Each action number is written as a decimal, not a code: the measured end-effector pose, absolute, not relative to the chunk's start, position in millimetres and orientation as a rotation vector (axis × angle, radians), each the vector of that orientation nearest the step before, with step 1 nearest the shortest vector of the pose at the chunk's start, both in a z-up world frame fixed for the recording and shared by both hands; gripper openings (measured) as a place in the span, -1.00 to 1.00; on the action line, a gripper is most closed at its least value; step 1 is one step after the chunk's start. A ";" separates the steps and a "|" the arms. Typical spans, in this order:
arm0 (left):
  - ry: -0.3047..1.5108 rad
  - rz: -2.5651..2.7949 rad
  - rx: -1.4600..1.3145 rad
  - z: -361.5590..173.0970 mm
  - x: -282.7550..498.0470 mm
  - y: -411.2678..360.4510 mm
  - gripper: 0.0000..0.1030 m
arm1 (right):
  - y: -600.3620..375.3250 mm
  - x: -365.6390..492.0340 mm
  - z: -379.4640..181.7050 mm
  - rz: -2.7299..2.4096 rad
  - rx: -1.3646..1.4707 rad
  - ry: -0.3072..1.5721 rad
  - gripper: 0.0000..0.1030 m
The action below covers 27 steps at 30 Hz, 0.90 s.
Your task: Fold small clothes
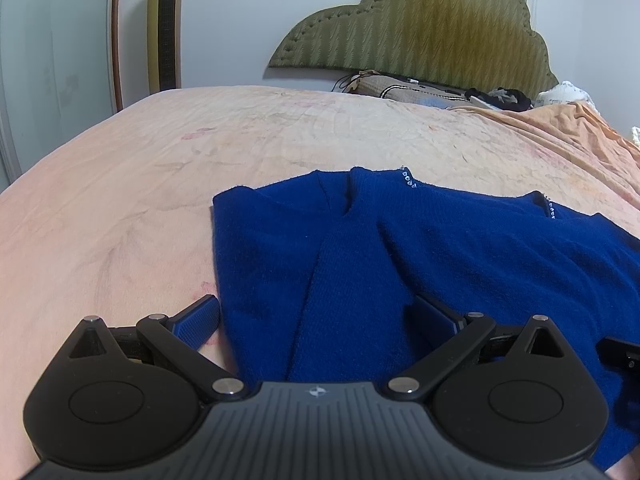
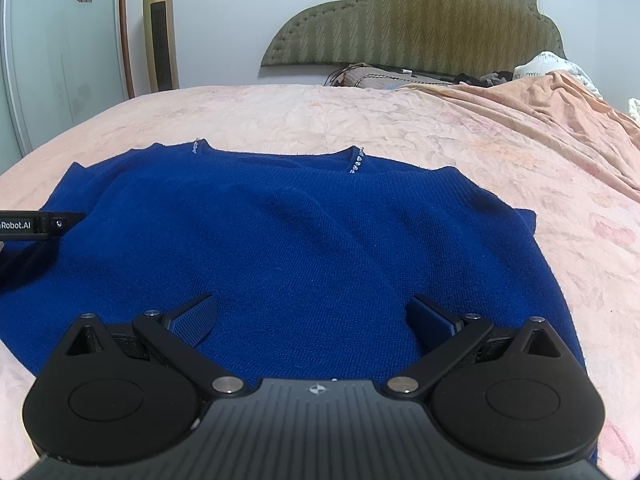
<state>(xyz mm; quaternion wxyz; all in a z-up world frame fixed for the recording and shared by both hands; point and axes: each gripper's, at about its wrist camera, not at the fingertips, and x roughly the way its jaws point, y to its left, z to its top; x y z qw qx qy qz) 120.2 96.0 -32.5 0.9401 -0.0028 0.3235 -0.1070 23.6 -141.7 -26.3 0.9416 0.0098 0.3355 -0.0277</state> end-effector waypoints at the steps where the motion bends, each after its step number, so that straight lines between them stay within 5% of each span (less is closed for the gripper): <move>1: 0.660 -0.218 -0.005 -32.3 120.1 96.0 1.00 | -141.3 23.6 -26.4 -0.058 0.017 0.685 0.99; 20: 0.696 -0.264 0.033 -1.6 123.5 135.8 1.00 | -126.5 6.1 -6.4 -0.092 0.114 0.672 0.99; 27: 0.855 -0.290 -0.176 -12.6 171.6 187.7 1.00 | -37.4 -26.3 6.4 0.135 -0.185 0.609 0.98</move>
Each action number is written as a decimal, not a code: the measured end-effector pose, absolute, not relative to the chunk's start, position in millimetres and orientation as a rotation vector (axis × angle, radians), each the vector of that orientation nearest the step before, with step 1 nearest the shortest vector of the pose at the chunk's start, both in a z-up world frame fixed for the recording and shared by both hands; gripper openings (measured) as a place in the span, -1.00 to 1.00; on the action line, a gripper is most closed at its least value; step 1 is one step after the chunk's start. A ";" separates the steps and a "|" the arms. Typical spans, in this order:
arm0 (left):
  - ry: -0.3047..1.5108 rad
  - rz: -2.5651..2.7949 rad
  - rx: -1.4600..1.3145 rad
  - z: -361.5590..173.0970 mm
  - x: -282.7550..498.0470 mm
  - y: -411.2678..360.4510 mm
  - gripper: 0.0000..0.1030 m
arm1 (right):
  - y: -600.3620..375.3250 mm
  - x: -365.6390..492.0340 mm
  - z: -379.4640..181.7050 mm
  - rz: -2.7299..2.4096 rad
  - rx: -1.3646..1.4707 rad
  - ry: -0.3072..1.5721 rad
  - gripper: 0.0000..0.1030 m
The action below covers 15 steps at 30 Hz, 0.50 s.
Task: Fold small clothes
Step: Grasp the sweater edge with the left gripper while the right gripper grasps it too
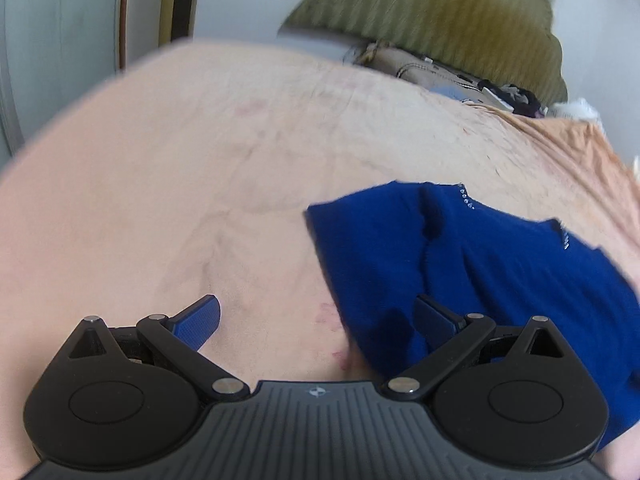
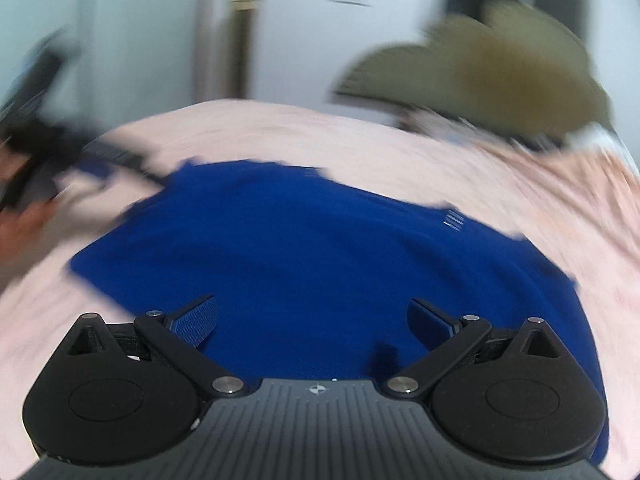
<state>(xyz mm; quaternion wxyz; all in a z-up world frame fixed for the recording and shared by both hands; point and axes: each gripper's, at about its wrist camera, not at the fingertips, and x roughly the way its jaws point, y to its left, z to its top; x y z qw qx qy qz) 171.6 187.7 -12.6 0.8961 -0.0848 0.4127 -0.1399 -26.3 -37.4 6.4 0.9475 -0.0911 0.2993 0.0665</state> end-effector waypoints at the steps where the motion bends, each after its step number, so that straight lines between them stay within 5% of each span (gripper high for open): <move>1: 0.847 -0.299 -0.196 -12.6 173.2 190.6 1.00 | -23.4 -29.8 5.6 0.164 -0.234 0.608 0.98; 15: 0.932 -0.661 -0.420 -27.6 239.9 152.5 1.00 | 74.0 -5.1 -24.4 0.138 -0.639 0.480 0.96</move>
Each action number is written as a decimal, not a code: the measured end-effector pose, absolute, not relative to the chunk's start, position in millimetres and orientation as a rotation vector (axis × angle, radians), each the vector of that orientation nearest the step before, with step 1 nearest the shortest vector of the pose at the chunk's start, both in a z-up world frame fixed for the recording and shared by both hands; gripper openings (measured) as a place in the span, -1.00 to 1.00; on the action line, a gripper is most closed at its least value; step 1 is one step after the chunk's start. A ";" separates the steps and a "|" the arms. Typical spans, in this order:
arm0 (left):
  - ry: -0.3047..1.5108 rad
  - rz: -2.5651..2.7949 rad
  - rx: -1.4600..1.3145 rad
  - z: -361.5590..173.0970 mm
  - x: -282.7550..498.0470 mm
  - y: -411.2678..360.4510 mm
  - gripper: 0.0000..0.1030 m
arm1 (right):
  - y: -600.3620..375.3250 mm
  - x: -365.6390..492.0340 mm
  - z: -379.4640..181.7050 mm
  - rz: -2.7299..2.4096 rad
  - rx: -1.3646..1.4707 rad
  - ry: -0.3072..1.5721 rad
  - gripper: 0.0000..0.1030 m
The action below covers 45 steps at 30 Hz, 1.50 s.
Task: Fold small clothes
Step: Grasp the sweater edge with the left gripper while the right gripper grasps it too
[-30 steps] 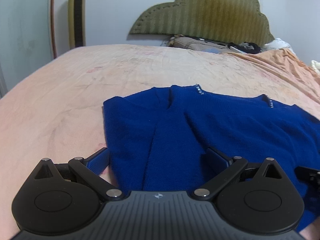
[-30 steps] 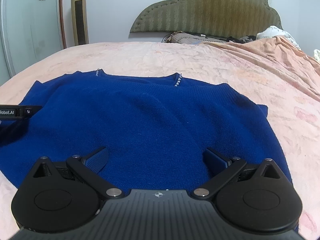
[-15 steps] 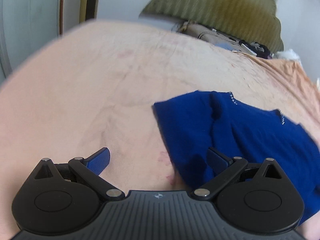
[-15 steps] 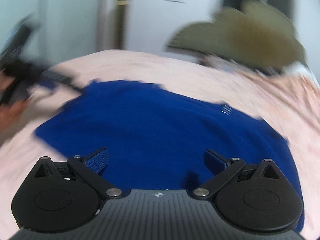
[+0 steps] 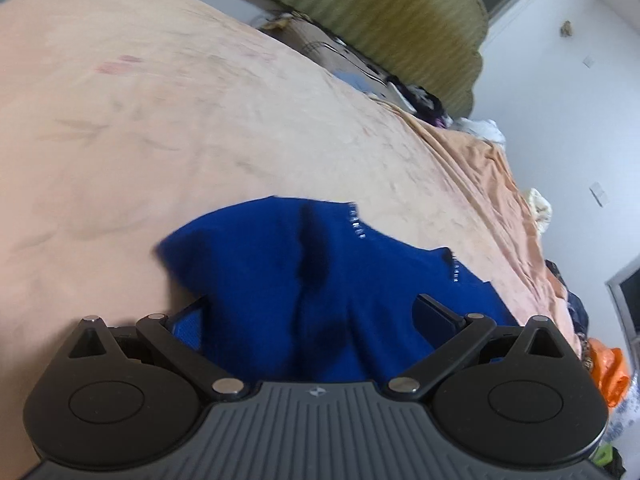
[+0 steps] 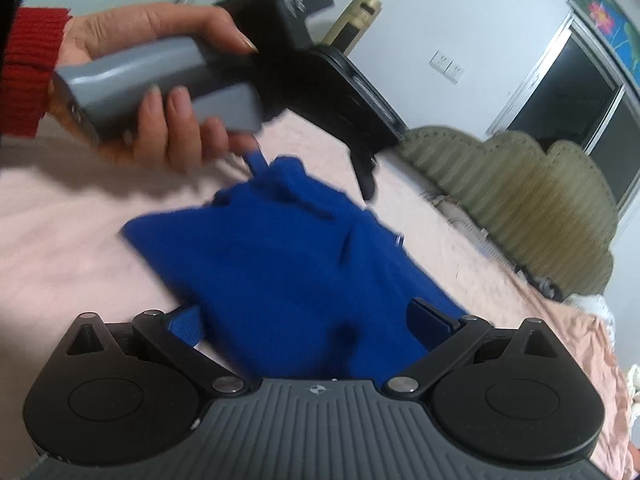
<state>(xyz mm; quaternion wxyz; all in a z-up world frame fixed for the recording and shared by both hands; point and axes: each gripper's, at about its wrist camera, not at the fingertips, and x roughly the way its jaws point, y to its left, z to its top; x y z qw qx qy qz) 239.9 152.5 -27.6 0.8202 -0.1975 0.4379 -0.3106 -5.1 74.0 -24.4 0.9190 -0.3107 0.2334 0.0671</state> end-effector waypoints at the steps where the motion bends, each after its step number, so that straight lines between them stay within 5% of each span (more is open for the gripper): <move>1: 0.937 -0.671 -0.417 -27.7 244.4 147.6 1.00 | 78.5 2.1 -26.5 0.122 -0.651 0.466 0.95; 5: 0.955 -0.683 -0.405 -27.0 259.4 132.3 0.99 | 89.5 26.9 -32.5 0.103 -0.651 0.439 0.79; 7: 0.955 -0.676 -0.396 -26.5 263.2 126.7 0.96 | 92.5 29.1 -33.7 0.107 -0.664 0.442 0.44; 8: 0.951 -0.667 -0.379 -25.8 264.4 123.2 0.79 | 95.1 28.0 -34.3 0.121 -0.677 0.441 0.17; 9: 0.949 -0.654 -0.351 -24.9 264.1 120.1 0.34 | 98.0 26.3 -36.1 0.135 -0.698 0.439 -0.06; 12: 0.957 -0.590 -0.286 -24.3 265.6 115.1 -0.44 | 103.6 22.2 -38.4 0.145 -0.747 0.441 -0.50; 15: 0.993 -0.572 -0.353 -29.1 268.9 122.3 -0.70 | 100.2 21.8 -34.4 0.167 -0.719 0.447 -0.81; 45: 0.801 -0.460 -0.018 71.6 198.2 -57.7 -0.74 | -67.1 -57.0 28.7 -0.049 -0.242 0.339 -0.92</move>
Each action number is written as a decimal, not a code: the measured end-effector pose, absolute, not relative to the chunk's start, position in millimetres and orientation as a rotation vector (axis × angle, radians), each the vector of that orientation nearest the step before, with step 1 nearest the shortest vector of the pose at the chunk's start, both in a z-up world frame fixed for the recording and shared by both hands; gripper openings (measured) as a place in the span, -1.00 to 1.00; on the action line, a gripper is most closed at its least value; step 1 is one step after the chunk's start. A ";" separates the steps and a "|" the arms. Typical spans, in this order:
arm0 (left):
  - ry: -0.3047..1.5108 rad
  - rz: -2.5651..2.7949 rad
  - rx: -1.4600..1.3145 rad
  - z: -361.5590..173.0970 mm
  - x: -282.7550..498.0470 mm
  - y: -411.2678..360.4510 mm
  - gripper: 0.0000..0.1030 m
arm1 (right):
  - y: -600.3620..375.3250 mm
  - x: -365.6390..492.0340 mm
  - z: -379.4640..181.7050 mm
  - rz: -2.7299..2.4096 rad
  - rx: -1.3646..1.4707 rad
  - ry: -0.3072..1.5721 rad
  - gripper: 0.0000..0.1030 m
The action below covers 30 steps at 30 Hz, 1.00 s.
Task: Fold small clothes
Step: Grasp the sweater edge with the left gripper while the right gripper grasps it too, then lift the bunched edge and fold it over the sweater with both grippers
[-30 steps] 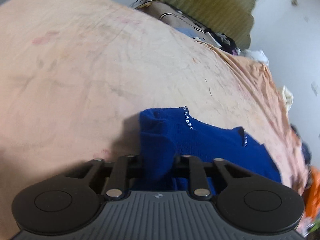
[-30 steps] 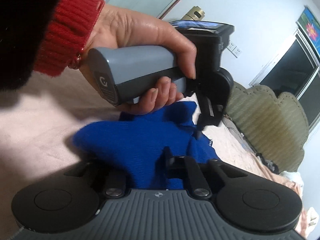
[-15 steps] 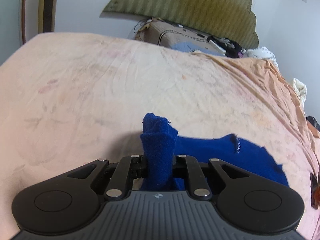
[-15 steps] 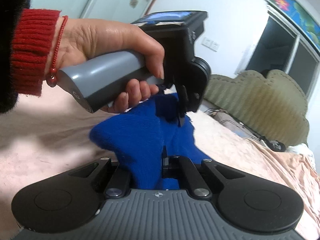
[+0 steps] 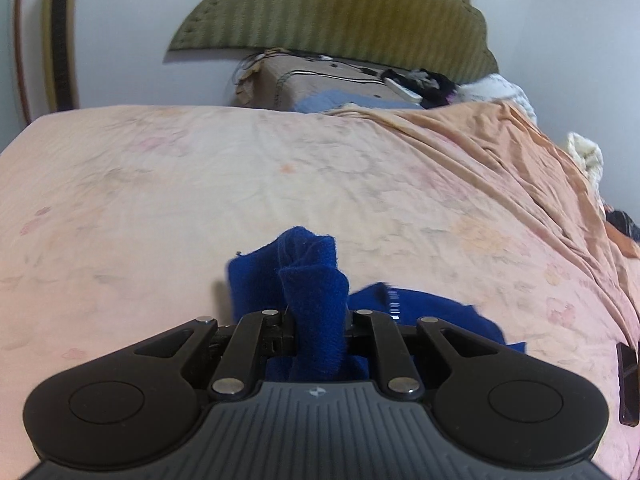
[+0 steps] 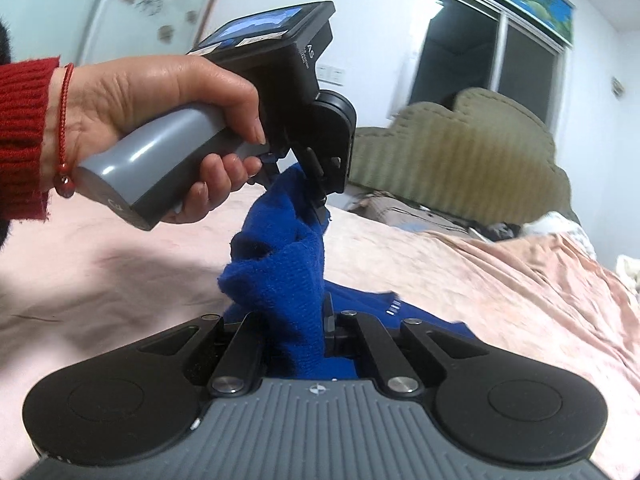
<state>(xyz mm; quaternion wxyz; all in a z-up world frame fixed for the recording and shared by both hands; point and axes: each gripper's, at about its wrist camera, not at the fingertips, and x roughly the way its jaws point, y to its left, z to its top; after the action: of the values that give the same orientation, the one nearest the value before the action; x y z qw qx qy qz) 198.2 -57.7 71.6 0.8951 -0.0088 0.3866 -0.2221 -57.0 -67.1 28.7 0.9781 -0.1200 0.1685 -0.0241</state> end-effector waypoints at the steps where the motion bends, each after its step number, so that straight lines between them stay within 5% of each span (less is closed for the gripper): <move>1: 0.800 -0.466 -0.005 71.8 195.7 -68.4 -0.74 | -74.6 -59.3 28.7 -0.057 -0.226 0.339 -0.92; 22: 0.833 -0.576 0.231 23.7 166.0 -229.7 -0.71 | -215.3 -84.8 -12.6 -0.168 0.242 0.435 -0.91; 25: 0.861 -0.596 0.194 21.7 167.7 -231.4 -0.32 | -231.0 -83.6 -22.2 -0.150 0.339 0.474 -0.61; 27: 0.868 -0.613 0.126 25.6 171.7 -227.4 0.37 | -240.5 -86.4 -28.2 -0.142 0.413 0.486 -0.47; 28: 0.859 -0.615 0.085 29.7 173.3 -223.1 0.54 | -244.9 -87.0 -29.4 -0.133 0.443 0.489 -0.46; 30: 0.809 -0.607 0.015 40.2 173.3 -212.9 0.62 | -253.9 -88.4 -34.1 -0.112 0.506 0.495 -0.41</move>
<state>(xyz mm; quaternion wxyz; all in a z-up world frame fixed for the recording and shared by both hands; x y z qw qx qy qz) 173.3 -212.9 40.2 0.8748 0.0071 0.3876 -0.2905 -88.4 -253.9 -34.1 0.9365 0.2475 0.2424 -0.0549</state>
